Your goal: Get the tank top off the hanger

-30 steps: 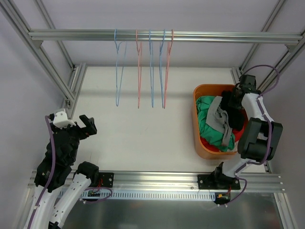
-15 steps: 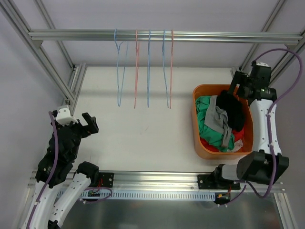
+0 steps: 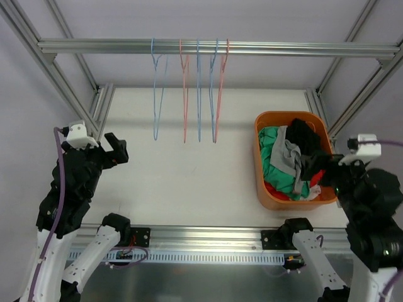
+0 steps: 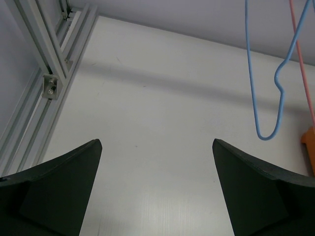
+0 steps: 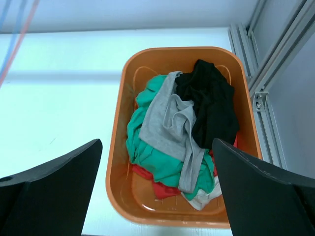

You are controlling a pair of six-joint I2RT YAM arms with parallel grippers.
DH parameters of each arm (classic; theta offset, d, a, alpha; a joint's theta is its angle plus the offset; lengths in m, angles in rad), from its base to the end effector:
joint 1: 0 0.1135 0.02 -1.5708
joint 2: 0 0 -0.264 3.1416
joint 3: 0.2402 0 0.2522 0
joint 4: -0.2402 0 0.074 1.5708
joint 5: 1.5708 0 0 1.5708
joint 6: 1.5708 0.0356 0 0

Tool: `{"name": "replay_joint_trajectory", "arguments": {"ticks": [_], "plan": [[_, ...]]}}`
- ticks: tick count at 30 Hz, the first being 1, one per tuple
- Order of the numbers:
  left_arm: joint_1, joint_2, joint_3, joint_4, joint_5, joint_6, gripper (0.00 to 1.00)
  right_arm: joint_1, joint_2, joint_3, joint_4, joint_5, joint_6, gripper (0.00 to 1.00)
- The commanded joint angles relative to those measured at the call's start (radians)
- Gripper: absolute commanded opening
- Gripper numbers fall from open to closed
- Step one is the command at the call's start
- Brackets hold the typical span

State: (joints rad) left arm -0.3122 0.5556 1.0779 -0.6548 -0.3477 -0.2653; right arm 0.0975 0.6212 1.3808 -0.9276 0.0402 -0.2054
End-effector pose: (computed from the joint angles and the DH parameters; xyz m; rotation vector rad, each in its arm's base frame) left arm 0.0842 -0.0144 0.4128 -0.2185 1.6830 -0.1358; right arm 0.0496 0.0034 0.4610 -0.2333 1.7243 -0.1142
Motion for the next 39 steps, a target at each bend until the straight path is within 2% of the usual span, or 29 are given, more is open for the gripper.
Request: {"name": "replay_joint_trajectory", "arguments": {"ticks": [1,4,7,14,20,27,39], "plan": [[0.009,-0.077,0.016,-0.025,0.032,0.072,0.99,0.073,-0.116,0.006,-0.178,0.061,-0.031,1.0],[0.009,-0.158,-0.016,-0.034,0.004,0.104,0.99,0.132,-0.194,0.023,-0.287,0.171,-0.025,0.99],[0.009,-0.23,-0.056,-0.043,0.016,0.113,0.99,0.176,-0.238,0.005,-0.321,0.254,-0.016,1.0],[0.009,-0.339,-0.194,-0.045,-0.005,0.104,0.99,0.206,-0.276,-0.127,-0.291,0.273,-0.005,0.99],[0.009,-0.327,-0.272,-0.016,-0.059,0.029,0.99,0.205,-0.244,-0.173,-0.231,0.27,0.011,0.99],[0.01,-0.298,-0.283,-0.008,-0.079,0.04,0.99,0.205,-0.255,-0.212,-0.212,0.279,0.008,1.0],[0.027,-0.264,-0.309,0.014,-0.013,0.044,0.99,0.209,-0.267,-0.281,-0.169,0.282,-0.015,0.99]]}}
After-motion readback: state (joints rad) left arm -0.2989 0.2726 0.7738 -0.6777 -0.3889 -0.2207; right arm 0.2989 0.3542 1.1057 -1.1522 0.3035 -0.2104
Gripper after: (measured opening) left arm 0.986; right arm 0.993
